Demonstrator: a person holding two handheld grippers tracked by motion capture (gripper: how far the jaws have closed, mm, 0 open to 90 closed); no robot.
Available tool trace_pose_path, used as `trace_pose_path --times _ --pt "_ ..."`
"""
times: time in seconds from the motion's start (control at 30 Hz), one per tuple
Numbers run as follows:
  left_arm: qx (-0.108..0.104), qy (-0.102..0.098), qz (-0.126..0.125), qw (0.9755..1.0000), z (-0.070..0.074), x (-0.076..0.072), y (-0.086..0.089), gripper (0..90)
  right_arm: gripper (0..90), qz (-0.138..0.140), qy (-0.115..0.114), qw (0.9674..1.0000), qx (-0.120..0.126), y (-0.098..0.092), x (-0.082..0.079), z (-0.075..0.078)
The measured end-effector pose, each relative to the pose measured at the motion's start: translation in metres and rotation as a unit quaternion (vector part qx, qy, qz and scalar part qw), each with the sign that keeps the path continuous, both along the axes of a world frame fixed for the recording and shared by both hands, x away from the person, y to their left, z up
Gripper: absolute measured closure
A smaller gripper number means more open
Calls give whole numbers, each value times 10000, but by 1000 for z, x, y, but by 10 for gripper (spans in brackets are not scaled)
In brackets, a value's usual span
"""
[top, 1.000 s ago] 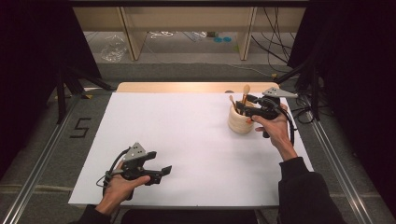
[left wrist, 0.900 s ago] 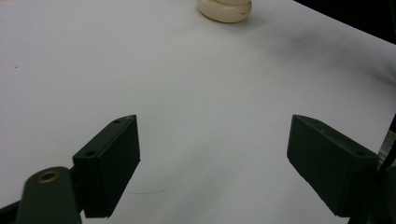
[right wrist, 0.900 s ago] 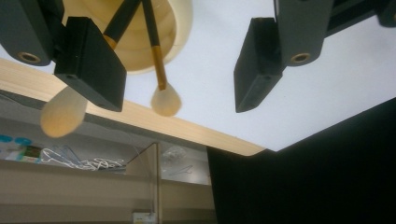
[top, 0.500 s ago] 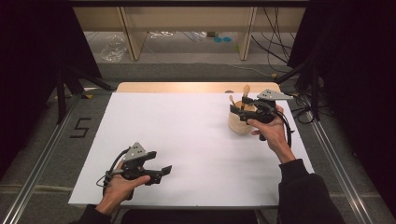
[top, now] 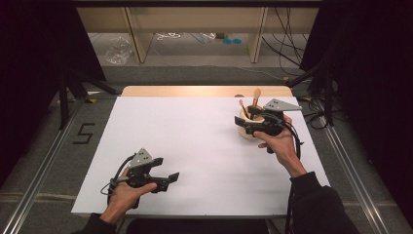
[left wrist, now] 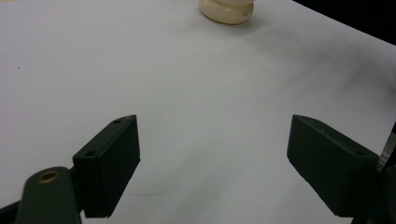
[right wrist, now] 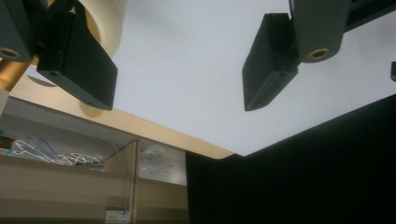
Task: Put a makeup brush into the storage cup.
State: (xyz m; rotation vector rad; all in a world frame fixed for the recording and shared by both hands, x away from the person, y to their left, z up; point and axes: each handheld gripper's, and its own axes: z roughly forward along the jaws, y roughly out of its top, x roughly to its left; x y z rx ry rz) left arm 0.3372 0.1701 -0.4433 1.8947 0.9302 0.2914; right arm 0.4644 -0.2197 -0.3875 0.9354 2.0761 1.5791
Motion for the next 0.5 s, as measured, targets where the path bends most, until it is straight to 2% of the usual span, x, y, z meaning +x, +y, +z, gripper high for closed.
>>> trace_pose_path --times 0.03,0.23,0.33,0.4,0.5 --pt "14 -2 -1 10000 0 0 0 169 271 16 34 10000 48 1 -2 -1" --pt "16 -5 5 10000 0 0 0 169 216 47 182 9998 -91 7 -12 -5" --pt "6 -1 -3 10000 0 0 0 169 217 60 105 9999 -17 9 -18 -4" --pt "-7 -14 12 10000 0 0 0 169 209 57 188 9998 -88 10 -22 -5" --pt "-31 -7 28 10000 1 0 0 169 210 59 171 9998 -92 11 -27 -7"
